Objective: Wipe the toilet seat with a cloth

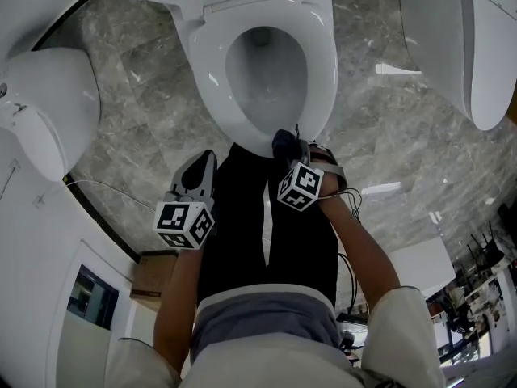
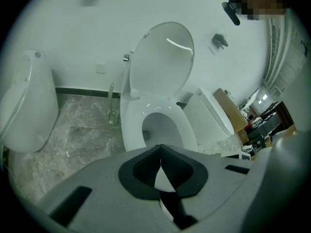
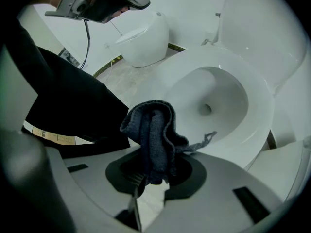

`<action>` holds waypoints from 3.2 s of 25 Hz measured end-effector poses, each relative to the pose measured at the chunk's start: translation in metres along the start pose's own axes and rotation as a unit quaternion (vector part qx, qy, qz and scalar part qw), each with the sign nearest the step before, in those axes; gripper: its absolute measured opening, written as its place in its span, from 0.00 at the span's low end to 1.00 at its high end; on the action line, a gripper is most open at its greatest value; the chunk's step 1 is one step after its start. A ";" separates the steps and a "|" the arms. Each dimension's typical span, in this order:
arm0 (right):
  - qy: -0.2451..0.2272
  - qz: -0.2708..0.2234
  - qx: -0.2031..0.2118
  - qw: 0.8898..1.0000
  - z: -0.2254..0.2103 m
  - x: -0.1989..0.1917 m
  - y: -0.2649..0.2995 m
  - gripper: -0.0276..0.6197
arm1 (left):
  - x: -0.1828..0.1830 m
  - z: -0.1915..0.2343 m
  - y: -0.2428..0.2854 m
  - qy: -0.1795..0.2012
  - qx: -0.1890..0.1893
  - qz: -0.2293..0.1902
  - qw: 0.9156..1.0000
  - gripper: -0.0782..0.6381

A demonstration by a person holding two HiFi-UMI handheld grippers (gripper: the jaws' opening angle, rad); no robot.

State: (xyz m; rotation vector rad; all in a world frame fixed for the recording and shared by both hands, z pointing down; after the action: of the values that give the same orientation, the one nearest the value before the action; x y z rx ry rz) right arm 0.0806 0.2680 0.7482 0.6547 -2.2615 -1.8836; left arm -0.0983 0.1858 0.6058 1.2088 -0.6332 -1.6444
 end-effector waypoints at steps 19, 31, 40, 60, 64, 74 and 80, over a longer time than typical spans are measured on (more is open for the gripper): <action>-0.047 0.013 -0.009 0.999 -0.068 -0.026 -0.017 0.16 | 0.016 -0.027 0.019 -0.024 0.013 -0.010 1.000 0.12; -0.072 0.013 -0.024 0.997 -0.114 -0.028 -0.027 0.16 | 0.020 -0.044 0.027 -0.034 0.019 -0.012 0.999 0.12; -0.074 0.018 -0.048 0.996 -0.160 -0.016 -0.036 0.16 | 0.018 -0.058 0.024 -0.036 0.007 -0.004 0.999 0.12; -0.053 0.014 -0.103 0.993 -0.250 0.037 -0.042 0.16 | -0.011 -0.060 0.013 -0.080 -0.001 0.001 0.997 0.12; -0.047 0.012 -0.112 0.993 -0.262 0.054 -0.039 0.16 | -0.015 -0.052 0.008 -0.087 0.003 0.001 0.996 0.12; 0.000 -0.004 -0.108 0.994 -0.280 0.093 -0.031 0.16 | -0.021 -0.031 -0.001 -0.108 0.013 -0.004 0.994 0.12; 0.058 -0.011 -0.078 0.995 -0.284 0.117 -0.023 0.16 | -0.025 -0.024 -0.003 -0.121 0.012 -0.006 0.993 0.12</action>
State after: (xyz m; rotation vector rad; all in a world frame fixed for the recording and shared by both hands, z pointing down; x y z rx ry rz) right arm 0.0850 -0.0392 0.7665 0.7460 -2.0225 -1.9529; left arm -0.0763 0.2131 0.6047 1.0407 -0.7986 -1.8138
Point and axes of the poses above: the fingertips, and each gripper's own axes: y forward along the fingers, z to its left, x out of its top, the point moved 1 cm from there along -y, backward along the fingers, and after that the axes turned 2 degrees about y, right-handed, at the moved point
